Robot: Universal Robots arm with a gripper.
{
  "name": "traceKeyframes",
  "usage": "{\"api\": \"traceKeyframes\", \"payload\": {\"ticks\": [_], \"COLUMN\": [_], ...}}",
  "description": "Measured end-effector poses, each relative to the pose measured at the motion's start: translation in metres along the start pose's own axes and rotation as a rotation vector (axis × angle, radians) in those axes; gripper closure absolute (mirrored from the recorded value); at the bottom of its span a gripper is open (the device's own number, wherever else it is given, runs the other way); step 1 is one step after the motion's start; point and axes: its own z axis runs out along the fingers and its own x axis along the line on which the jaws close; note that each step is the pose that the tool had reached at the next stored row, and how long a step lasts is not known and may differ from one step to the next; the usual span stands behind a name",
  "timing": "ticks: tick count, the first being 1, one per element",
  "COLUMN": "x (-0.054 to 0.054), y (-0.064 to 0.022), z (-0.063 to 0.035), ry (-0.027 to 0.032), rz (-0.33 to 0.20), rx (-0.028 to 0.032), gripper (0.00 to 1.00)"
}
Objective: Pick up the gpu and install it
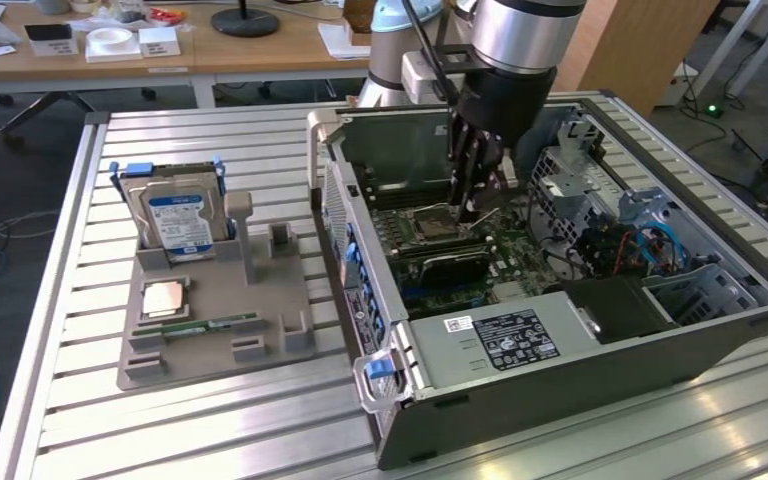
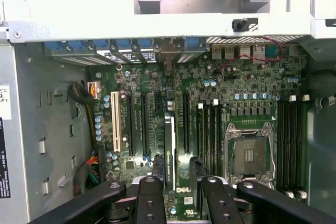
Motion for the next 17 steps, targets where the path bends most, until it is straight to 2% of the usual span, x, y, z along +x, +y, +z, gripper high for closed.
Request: {"api": "traceKeyframes", "payload": {"ticks": [12, 17], "x": [0.0000, 0.0001], "y": [0.0000, 0.0000], "z": [0.0002, 0.0042], "ry": [0.0002, 0.0001], "rz": [0.000, 0.000], "rx": [-0.0001, -0.0001], "gripper": [0.66, 0.66]}}
